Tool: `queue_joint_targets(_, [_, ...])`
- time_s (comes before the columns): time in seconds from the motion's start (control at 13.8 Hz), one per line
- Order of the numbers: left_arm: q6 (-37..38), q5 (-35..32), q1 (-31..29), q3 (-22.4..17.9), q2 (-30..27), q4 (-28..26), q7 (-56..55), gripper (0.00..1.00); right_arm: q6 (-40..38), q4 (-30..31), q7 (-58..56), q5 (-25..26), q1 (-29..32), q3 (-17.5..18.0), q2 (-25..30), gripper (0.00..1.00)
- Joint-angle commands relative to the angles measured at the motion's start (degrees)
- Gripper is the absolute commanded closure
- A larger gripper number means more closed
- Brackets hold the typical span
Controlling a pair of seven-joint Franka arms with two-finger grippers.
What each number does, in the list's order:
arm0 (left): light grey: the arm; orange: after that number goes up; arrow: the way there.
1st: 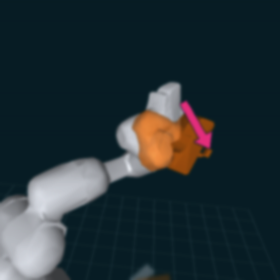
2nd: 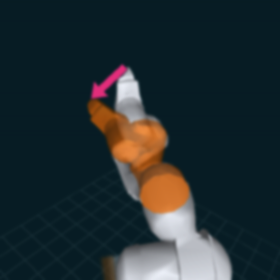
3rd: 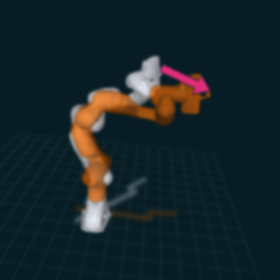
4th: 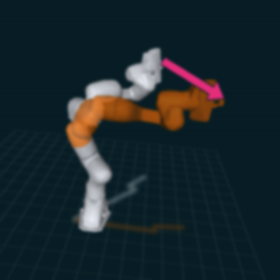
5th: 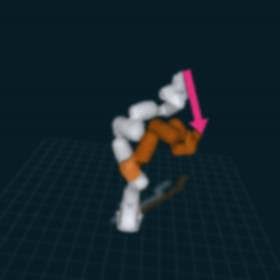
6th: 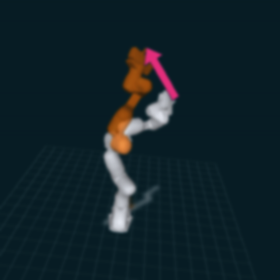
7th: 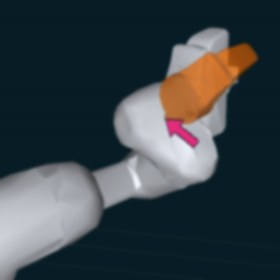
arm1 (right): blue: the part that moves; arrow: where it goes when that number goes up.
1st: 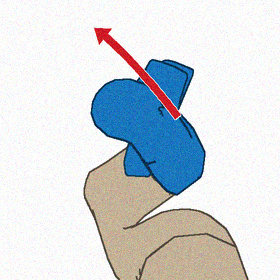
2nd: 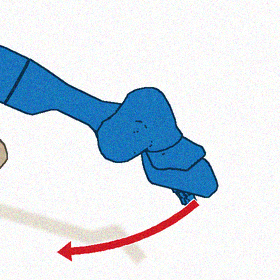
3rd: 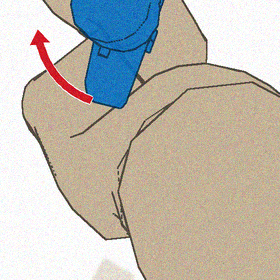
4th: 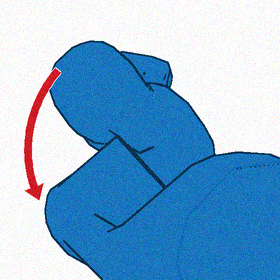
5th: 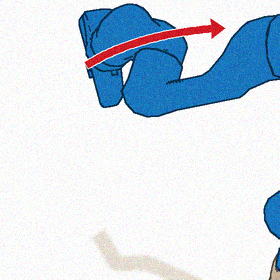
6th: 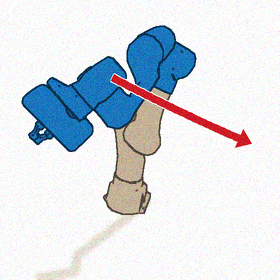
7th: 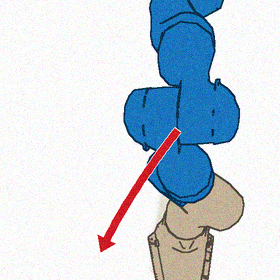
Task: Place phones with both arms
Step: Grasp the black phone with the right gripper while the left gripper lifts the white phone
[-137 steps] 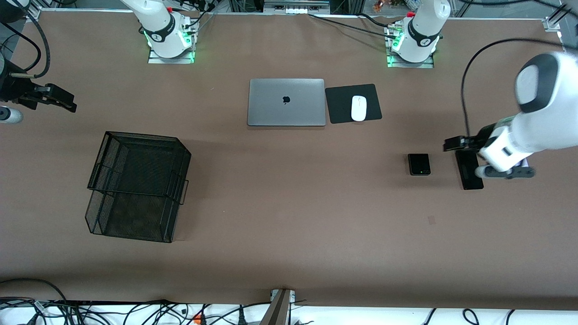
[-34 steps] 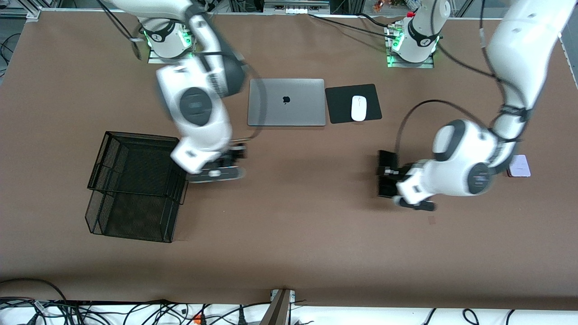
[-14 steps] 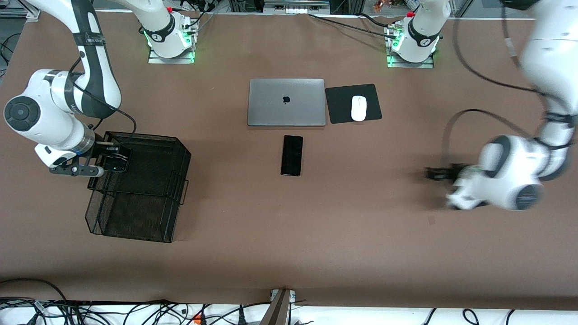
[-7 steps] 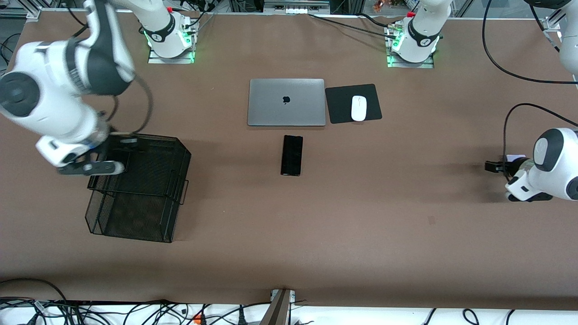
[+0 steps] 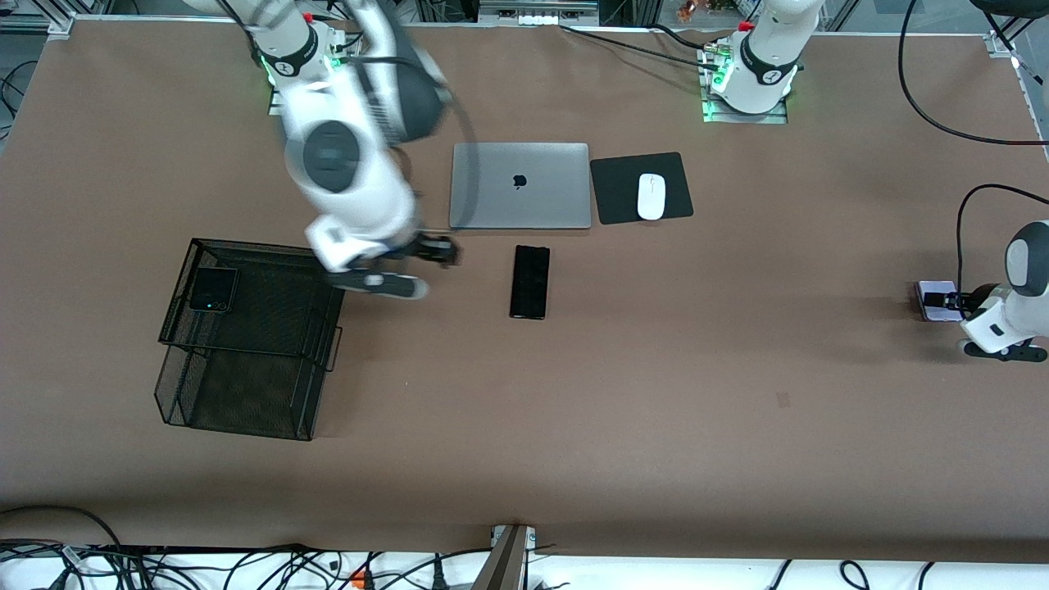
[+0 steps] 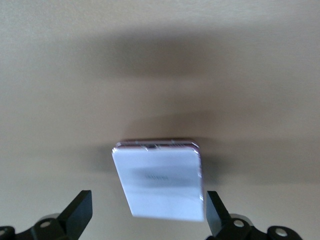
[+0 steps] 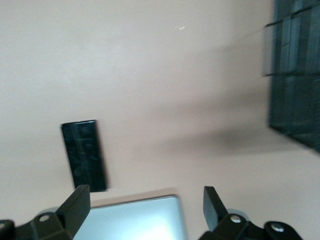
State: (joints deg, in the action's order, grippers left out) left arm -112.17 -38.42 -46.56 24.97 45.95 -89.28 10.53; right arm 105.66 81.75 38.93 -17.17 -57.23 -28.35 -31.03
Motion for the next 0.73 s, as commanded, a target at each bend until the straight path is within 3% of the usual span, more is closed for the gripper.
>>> queue_joint_targets(0.0, [-2.95,0.53,-2.30,0.70,1.67,-0.28,3.61,0.00,3.21,-7.57,7.55,-1.38,-4.28,-0.30,-8.95,0.00])
queue_joint_targets(0.36, [-2.79,6.24,-2.75,0.70,2.30,-0.37,3.71,0.00,15.51,-6.35,8.09,-1.11,-5.34,6.19,-16.95,0.00])
queue_joint_targets(0.65, [-2.61,8.27,-2.75,0.70,2.47,-0.37,3.97,0.00,20.19,-5.81,5.56,-0.67,-5.78,7.08,-20.56,0.00])
